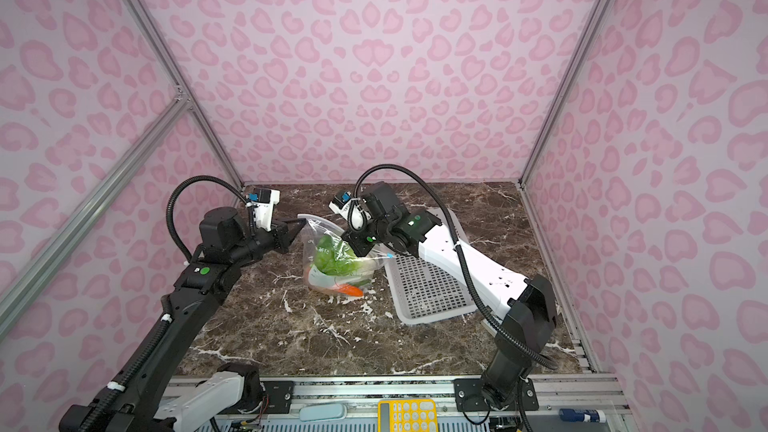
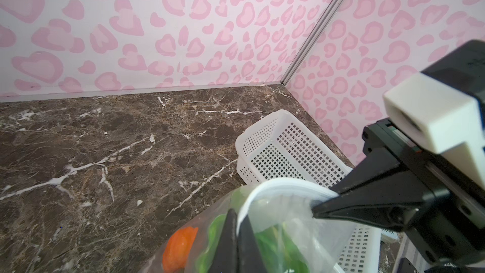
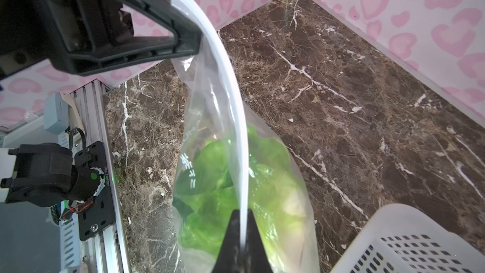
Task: Place the food in the zip-top bag and seal the zipper
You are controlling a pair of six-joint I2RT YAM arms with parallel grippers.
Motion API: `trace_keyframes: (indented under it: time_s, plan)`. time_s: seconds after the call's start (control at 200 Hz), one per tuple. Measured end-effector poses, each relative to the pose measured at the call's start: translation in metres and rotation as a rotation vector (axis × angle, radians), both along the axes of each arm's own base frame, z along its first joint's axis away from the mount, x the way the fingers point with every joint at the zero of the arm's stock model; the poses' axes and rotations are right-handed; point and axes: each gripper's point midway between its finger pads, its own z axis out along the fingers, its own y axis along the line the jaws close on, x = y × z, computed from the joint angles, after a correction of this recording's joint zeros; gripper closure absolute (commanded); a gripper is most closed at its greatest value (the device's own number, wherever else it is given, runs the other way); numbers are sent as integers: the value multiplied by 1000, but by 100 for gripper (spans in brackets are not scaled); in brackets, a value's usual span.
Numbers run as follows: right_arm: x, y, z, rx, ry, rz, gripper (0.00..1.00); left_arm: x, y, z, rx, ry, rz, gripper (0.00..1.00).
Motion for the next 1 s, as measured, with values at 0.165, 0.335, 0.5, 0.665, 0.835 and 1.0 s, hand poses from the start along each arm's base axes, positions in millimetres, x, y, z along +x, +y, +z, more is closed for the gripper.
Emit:
trace_keyframes:
  time_s: [0.165, 0.335, 0.5, 0.665, 0.835, 1.0]
  plan:
    - [-15, 20, 12, 42, 51, 13, 100, 0, 7, 6, 8, -22, 43, 6]
    - [-51, 49, 29, 66, 53, 94, 100, 5, 39, 16, 20, -54, 222, 2]
    - [-72, 66, 46, 111, 71, 136, 100, 15, 107, 13, 29, -46, 527, 2]
    - [-80, 74, 53, 160, 102, 155, 100, 14, 168, 5, 9, -14, 781, 2]
    - [-42, 70, 17, 154, 167, 53, 100, 13, 177, 4, 1, -7, 825, 2]
    - [5, 58, -42, 107, 250, -95, 100, 16, 180, 0, 2, 9, 834, 2]
